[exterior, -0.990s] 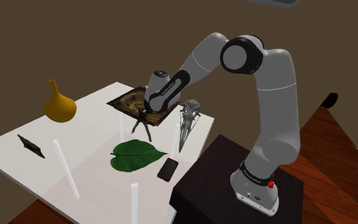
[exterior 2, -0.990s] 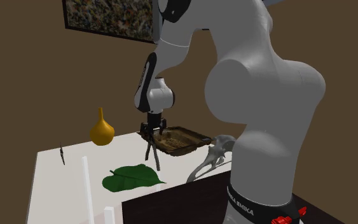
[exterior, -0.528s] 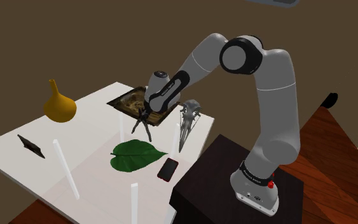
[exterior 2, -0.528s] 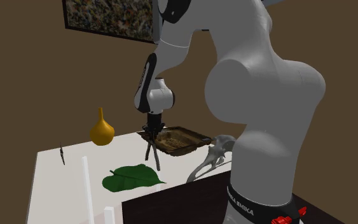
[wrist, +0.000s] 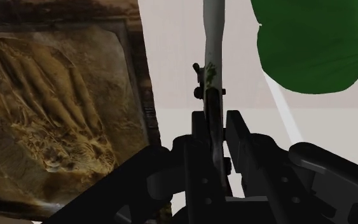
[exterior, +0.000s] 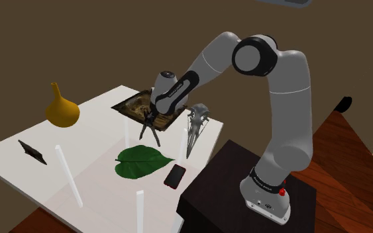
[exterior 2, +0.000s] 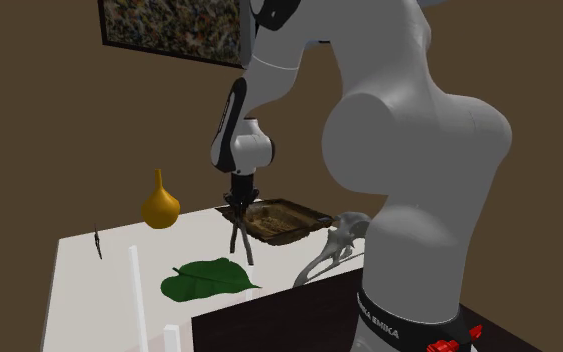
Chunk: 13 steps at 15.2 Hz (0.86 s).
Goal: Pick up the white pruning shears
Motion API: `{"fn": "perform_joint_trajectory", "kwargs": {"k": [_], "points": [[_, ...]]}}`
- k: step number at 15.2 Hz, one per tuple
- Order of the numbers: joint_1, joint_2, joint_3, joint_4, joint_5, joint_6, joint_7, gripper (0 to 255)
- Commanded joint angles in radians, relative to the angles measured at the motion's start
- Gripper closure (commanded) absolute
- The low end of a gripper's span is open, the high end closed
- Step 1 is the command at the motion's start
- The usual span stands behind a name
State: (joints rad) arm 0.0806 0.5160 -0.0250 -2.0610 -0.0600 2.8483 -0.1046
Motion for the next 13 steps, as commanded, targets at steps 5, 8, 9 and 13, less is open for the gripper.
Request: {"fn": "perform_joint_trajectory", "kwargs": {"k": [5, 8, 9, 13], "points": [[-0.002, -0.068, 0.003, -0.007, 0.002, -0.061, -0.005, 255], [-0.003, -0.1, 0.004, -0.008, 0.004, -0.092, -0.007, 255], [-0.003, -0.11, 0.004, -0.008, 0.004, -0.103, -0.008, 255], [-0.004, -0.132, 0.005, -0.007, 0.005, -0.126, -0.009, 255]]}}
